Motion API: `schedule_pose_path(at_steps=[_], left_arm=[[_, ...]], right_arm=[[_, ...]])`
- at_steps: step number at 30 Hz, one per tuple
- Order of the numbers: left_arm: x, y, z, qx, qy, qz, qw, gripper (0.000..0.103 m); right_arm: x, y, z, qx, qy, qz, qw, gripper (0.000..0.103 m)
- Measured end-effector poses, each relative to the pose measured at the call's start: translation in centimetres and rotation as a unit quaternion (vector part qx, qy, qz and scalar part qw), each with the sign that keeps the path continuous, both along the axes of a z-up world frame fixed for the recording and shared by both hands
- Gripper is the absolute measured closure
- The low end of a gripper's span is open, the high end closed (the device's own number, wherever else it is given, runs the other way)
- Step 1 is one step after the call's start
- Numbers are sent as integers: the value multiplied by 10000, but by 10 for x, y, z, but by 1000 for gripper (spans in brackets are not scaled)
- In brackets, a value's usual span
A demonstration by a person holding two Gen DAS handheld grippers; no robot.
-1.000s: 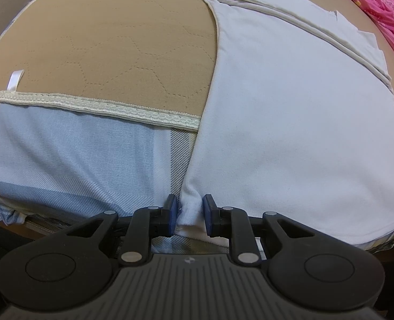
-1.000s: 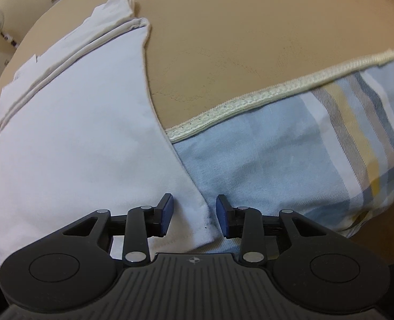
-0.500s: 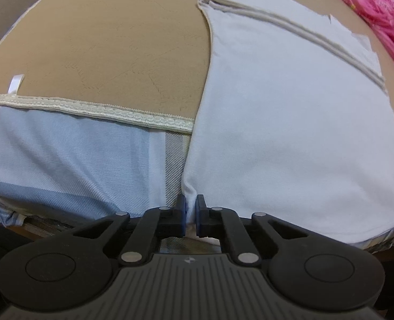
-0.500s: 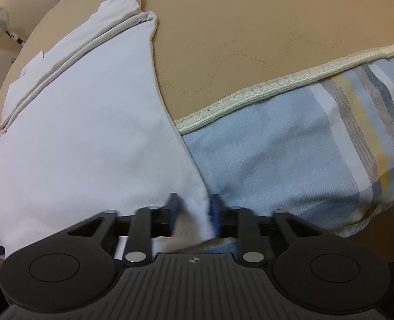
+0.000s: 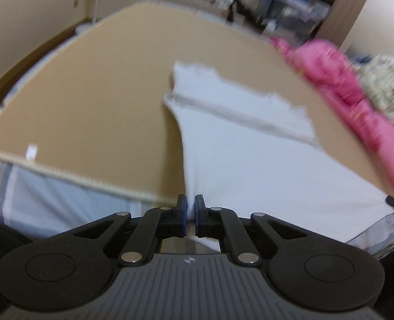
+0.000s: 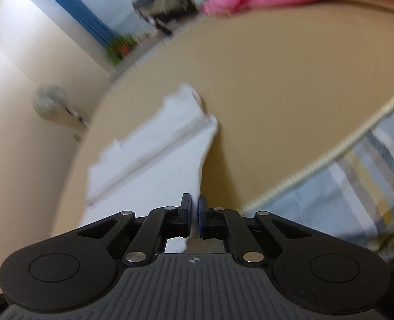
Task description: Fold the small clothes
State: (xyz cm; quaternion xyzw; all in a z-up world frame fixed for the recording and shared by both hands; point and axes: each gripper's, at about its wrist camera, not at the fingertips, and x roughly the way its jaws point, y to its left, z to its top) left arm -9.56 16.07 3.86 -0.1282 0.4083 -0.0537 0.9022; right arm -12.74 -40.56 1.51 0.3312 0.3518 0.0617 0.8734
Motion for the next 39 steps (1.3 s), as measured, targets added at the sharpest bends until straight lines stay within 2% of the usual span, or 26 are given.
schedule_pose_path(at_steps=[8,10,12,15,18,21,24,27,28,29,30,31,32,33,34,36,38,39], left_arm=[[-76,42,87,-712,-756,-393,9938,98],[-78,48,101,-855,-828,-459,9918,98],[-64,47,104,-847,-846,-446,9918,99],[-7,45,83,-859,-674,-335,9935,99],[83,42,40,-761,-243,-60,9968,99],[169,38,-1,-579,268,231,9977,99],[226,26,-28,-295,367,47,9989,97],[243,34,-48,-218,155,343,9991,94],[244,42,-54,-335,210,449,9982,90],[246,49,-57,-427,393,602,9965,90],[244,54,-58,-575,366,691,9953,90],[243,58,-57,-693,306,678,9948,87],[245,61,-56,-691,299,592,9954,84],[246,60,-59,-619,337,511,9962,78],[249,58,-63,-520,457,419,9967,77],[254,50,-70,-361,684,217,9968,77],[259,41,-71,-255,679,-13,9974,75],[255,38,-73,-239,617,-126,9977,69]], right_arm=[[-64,-35,62,625,-860,316,9938,99],[-74,-48,68,797,-995,308,9914,99],[-72,-59,67,929,-982,233,9905,99],[-29,-60,50,857,-758,196,9932,99],[47,-46,26,607,-425,320,9967,99],[129,-38,-10,428,171,249,9986,99],[194,-23,-46,4,686,318,9971,99],[219,-19,-78,-324,976,-41,9947,94],[211,-18,-86,-431,935,-204,9945,94],[211,-19,-93,-496,1084,-265,9925,94],[212,-23,-97,-476,1332,-384,9892,94],[211,-26,-95,-331,1161,-406,9919,94],[212,-26,-91,-281,966,-310,9944,94],[214,-23,-88,-426,821,-114,9956,93],[215,-19,-87,-614,779,44,9951,89],[218,-12,-91,-880,927,501,9905,79],[223,-3,-97,-952,1072,944,9852,77],[225,2,-99,-1086,1077,1070,9824,77]])
